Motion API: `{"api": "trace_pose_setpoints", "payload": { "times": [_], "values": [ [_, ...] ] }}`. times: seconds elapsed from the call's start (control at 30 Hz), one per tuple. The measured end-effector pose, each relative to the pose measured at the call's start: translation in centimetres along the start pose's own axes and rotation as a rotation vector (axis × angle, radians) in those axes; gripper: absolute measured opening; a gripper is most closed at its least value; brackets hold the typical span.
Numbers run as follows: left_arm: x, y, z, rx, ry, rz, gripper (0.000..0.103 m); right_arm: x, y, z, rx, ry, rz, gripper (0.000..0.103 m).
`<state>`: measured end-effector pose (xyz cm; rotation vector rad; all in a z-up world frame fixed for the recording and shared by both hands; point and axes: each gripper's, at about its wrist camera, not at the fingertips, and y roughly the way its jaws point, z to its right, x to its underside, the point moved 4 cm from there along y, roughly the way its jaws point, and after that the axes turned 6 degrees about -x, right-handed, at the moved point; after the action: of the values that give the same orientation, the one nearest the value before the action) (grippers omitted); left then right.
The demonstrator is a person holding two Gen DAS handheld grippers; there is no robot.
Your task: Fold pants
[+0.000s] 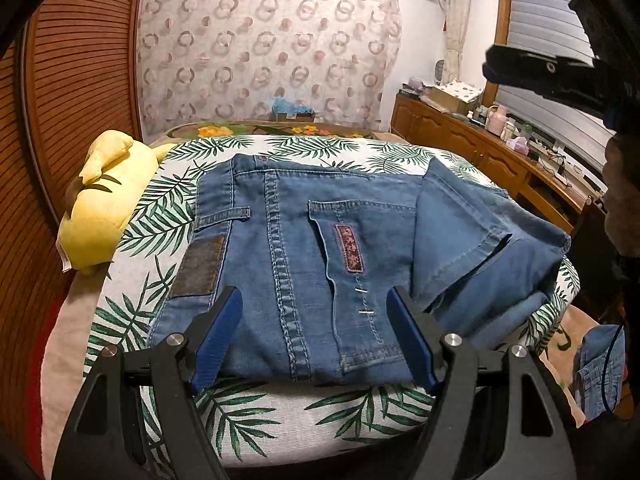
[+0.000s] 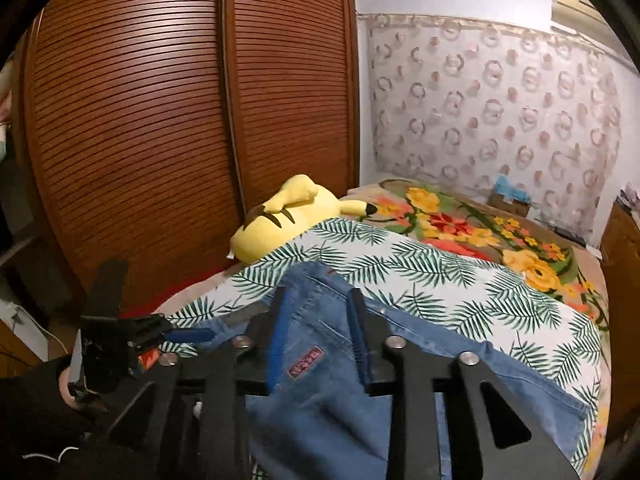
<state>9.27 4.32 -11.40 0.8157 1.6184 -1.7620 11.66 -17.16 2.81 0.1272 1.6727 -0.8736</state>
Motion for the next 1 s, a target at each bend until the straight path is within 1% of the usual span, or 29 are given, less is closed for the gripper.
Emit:
{"api": "trace_pose_setpoints", "payload": {
  "times": [0.07, 0.2, 0.4, 0.43, 0.47, 0.57, 0.63, 0.7, 0.77, 0.8, 0.83, 0.87, 0.9, 0.97, 1.0],
  "values": [
    [-0.1, -0.1, 0.1, 0.003, 0.002, 0.001, 0.075, 0.3, -0.4, 0.8, 0.034, -0.002, 0.003, 0.038],
    [-0.1, 0.1, 0.7, 0.018, 0.009, -0.003, 0.075, 2.0, -0.8, 3.3, 0.104, 0.026, -0.016, 0.040],
    [0.0, 0.6, 2.4, 0.054, 0.028, -0.017, 0.075, 4.6, 1.2, 6.0, 0.178, 0.075, -0.063, 0.043],
    [0.0, 0.7, 2.7, 0.060, 0.031, -0.018, 0.075, 5.1, 1.1, 5.8, 0.187, 0.081, -0.071, 0.043],
    [0.0, 0.7, 3.0, 0.067, 0.036, -0.018, 0.075, 5.1, 1.3, 4.6, 0.194, 0.086, -0.078, 0.044],
    [0.0, 1.1, 4.2, 0.105, 0.055, -0.024, 0.074, 5.8, 1.8, 4.6, 0.213, 0.113, -0.107, 0.044],
    [0.1, 1.8, 5.2, 0.139, 0.079, -0.044, 0.069, 6.6, 1.3, 4.0, 0.223, 0.130, -0.130, 0.044],
    [0.2, 2.7, 6.0, 0.139, 0.109, -0.063, 0.064, 7.1, 1.6, 4.3, 0.228, 0.148, -0.154, 0.044],
    [0.3, 3.2, 6.6, 0.156, 0.118, -0.081, 0.056, 7.2, 1.4, 4.5, 0.230, 0.160, -0.173, 0.044],
    [0.4, 3.5, 6.9, 0.167, 0.121, -0.089, 0.055, 7.3, 1.7, 4.6, 0.229, 0.169, -0.184, 0.044],
    [0.5, 3.7, 7.2, 0.177, 0.124, -0.095, 0.052, 7.5, 1.5, 4.6, 0.228, 0.178, -0.190, 0.044],
    [0.6, 3.9, 7.4, 0.185, 0.129, -0.100, 0.047, 7.6, 1.6, 4.7, 0.224, 0.188, -0.198, 0.044],
    [0.7, 4.1, 7.7, 0.186, 0.133, -0.105, 0.044, 7.7, 1.9, 4.6, 0.214, 0.199, -0.209, 0.044],
    [0.8, 4.3, 8.0, 0.187, 0.142, -0.111, 0.031, 7.9, 2.3, 4.7, 0.199, 0.206, -0.232, 0.044],
    [0.8, 4.4, 8.0, 0.187, 0.145, -0.110, 0.026, 8.1, 2.9, 4.5, 0.198, 0.199, -0.268, 0.044]
  ]
}}
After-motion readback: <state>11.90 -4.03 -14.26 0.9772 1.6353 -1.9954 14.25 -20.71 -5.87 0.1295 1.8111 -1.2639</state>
